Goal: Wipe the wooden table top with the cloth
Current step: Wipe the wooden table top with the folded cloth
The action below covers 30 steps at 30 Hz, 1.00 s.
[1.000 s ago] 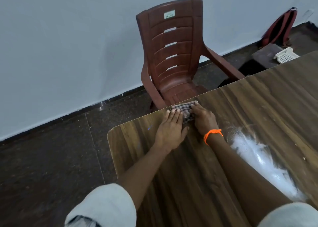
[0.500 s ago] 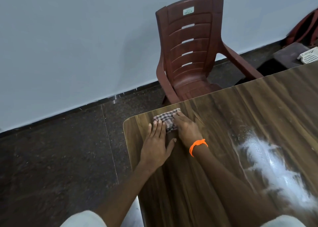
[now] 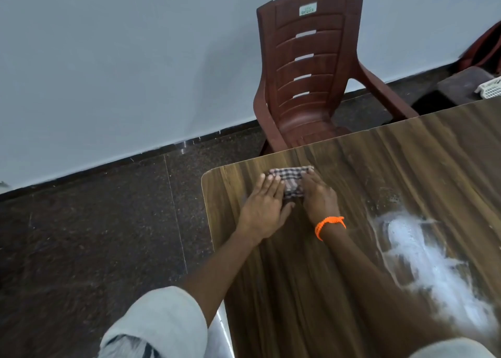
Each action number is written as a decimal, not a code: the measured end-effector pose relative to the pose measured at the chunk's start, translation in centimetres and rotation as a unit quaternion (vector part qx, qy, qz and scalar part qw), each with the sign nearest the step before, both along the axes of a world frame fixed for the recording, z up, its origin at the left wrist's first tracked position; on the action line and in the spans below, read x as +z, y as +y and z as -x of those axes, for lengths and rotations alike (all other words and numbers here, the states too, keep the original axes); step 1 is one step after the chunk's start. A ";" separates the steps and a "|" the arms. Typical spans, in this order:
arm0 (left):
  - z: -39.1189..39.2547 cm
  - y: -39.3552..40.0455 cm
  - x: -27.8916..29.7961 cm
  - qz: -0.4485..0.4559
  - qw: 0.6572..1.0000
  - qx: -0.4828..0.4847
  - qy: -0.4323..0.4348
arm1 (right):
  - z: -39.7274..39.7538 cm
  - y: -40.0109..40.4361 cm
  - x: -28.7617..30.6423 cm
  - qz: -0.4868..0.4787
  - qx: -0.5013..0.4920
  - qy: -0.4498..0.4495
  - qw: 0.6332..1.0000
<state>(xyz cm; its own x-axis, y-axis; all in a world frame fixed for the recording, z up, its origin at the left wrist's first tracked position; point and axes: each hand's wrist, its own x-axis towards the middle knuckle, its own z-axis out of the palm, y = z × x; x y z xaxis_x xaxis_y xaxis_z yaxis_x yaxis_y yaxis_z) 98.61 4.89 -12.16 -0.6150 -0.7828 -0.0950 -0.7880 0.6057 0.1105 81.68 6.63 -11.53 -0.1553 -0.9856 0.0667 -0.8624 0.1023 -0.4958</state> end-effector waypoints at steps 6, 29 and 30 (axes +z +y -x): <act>-4.3 4.5 -0.7 -0.018 0.995 0.091 0.026 | -4.4 2.0 0.1 0.028 0.070 -0.021 0.997; -3.2 13.9 0.0 -0.037 0.995 0.092 0.013 | -3.5 11.8 -1.0 0.065 0.080 -0.010 0.995; -3.8 15.2 -0.2 -0.039 0.994 0.099 0.023 | -3.9 13.0 -1.1 0.067 0.093 -0.013 0.993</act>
